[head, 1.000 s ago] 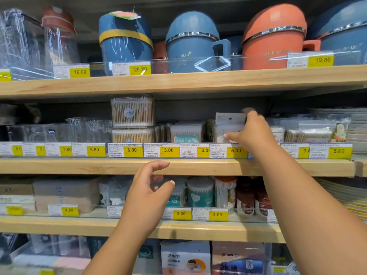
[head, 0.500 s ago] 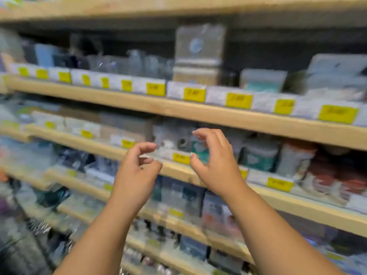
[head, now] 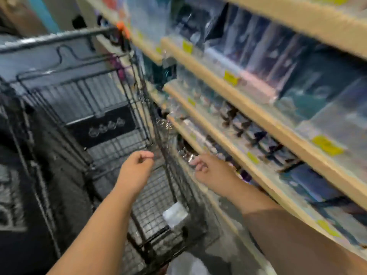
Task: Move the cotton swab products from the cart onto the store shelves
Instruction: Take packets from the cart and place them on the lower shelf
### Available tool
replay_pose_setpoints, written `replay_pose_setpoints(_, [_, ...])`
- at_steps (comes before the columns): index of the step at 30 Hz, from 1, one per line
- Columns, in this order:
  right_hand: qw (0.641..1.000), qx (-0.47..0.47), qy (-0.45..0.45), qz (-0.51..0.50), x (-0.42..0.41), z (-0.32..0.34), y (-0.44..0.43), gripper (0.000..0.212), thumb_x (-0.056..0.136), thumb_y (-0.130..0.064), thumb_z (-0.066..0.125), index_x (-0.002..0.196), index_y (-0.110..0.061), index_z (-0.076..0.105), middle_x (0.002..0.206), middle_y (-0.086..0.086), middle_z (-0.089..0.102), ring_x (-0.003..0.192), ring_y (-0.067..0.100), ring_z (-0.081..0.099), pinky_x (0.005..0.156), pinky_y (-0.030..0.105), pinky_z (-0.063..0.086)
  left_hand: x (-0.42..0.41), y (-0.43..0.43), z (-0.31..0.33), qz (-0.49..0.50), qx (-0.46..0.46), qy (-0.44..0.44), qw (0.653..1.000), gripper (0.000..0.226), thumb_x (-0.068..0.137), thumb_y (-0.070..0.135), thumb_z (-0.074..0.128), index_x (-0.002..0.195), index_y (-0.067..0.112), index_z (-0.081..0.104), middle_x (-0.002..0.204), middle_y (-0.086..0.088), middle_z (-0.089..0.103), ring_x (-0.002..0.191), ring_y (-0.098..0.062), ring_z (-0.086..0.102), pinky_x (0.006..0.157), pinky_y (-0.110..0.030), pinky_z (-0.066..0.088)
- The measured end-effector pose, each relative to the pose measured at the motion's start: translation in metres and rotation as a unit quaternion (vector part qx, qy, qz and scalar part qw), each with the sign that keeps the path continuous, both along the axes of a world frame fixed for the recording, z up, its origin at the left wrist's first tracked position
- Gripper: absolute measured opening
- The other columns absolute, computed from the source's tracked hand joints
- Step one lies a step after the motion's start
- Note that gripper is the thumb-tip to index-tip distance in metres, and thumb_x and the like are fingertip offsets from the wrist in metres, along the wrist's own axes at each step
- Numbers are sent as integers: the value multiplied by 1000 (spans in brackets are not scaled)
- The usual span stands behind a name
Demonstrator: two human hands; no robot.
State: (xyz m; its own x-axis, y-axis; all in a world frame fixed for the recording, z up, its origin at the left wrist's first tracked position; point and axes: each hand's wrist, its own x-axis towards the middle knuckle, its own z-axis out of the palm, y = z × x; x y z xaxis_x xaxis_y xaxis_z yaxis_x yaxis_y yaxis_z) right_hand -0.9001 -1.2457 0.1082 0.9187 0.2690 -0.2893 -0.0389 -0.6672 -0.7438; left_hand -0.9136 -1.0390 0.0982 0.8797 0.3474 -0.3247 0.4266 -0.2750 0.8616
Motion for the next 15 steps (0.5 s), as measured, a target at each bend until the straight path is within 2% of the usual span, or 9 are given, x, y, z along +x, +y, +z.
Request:
replay_pose_setpoints(3, [991, -15, 118, 62, 3, -54, 44, 14, 88, -14, 57, 100, -19, 62, 85, -6, 56, 70, 6, 51, 59, 12, 39, -8, 31, -60, 3, -8, 90, 996, 13, 92, 12, 56, 86, 21, 63, 75, -2, 58, 62, -13, 48, 60, -24, 38])
replay_pose_setpoints(5, [972, -44, 204, 106, 6, -94, 69, 23, 93, -16, 53, 115, -17, 59, 92, -8, 57, 74, 7, 51, 61, 17, 41, -9, 43, -92, 7, -14, 128, 992, 11, 92, 13, 55, 86, 18, 62, 77, -4, 58, 62, -14, 48, 60, -26, 37])
replay_pose_setpoints(7, [953, -91, 241, 161, 7, -130, 92, 38, 94, -13, 53, 131, -12, 50, 124, 2, 55, 95, 14, 54, 76, 24, 44, -9, 50, -115, 1, -4, 160, 987, 7, 92, 19, 56, 89, 21, 62, 82, 1, 59, 73, -15, 53, 67, -27, 38])
replay_pose_setpoints(9, [929, -185, 218, 236, 6, -166, 108, 53, 91, -14, 58, 141, -13, 39, 143, 9, 42, 122, 26, 48, 96, 32, 41, -5, 54, -130, -14, -2, 175, 984, 8, 91, 21, 56, 96, 20, 63, 86, 7, 60, 84, -16, 54, 76, -26, 38])
replay_pose_setpoints(10, [902, -238, 218, 288, 6, -187, 114, 60, 89, -15, 60, 144, -14, 34, 147, 10, 37, 131, 29, 41, 103, 36, 38, -3, 57, -136, -20, -9, 179, 984, 10, 91, 20, 56, 97, 21, 63, 90, 7, 60, 86, -15, 55, 78, -27, 39])
replay_pose_setpoints(11, [860, -301, 218, 348, 5, -204, 116, 67, 88, -15, 62, 146, -15, 29, 151, 10, 30, 137, 31, 33, 108, 40, 35, 0, 60, -141, -25, -14, 184, 983, 11, 92, 20, 55, 98, 22, 63, 94, 7, 61, 87, -15, 55, 79, -27, 39])
replay_pose_setpoints(13, [757, -434, 176, 456, 1, -231, 115, 72, 88, -16, 59, 149, -20, 22, 155, 11, 20, 140, 34, 25, 111, 48, 28, 6, 63, -145, -32, -9, 200, 979, 14, 93, 19, 52, 100, 24, 63, 101, 7, 63, 91, -13, 57, 78, -25, 40])
replay_pose_setpoints(14, [726, -473, 140, 479, -1, -240, 112, 70, 89, -17, 56, 149, -22, 20, 155, 12, 18, 139, 36, 26, 111, 52, 26, 8, 65, -147, -36, -9, 199, 979, 15, 94, 20, 52, 101, 25, 63, 104, 7, 64, 93, -12, 58, 78, -24, 41])
replay_pose_setpoints(15, [716, -489, 133, 481, -4, -247, 109, 67, 91, -17, 53, 149, -23, 18, 155, 13, 19, 138, 37, 27, 111, 51, 26, 10, 66, -149, -37, -10, 197, 980, 15, 95, 20, 51, 101, 26, 63, 106, 7, 64, 97, -11, 59, 79, -24, 41])
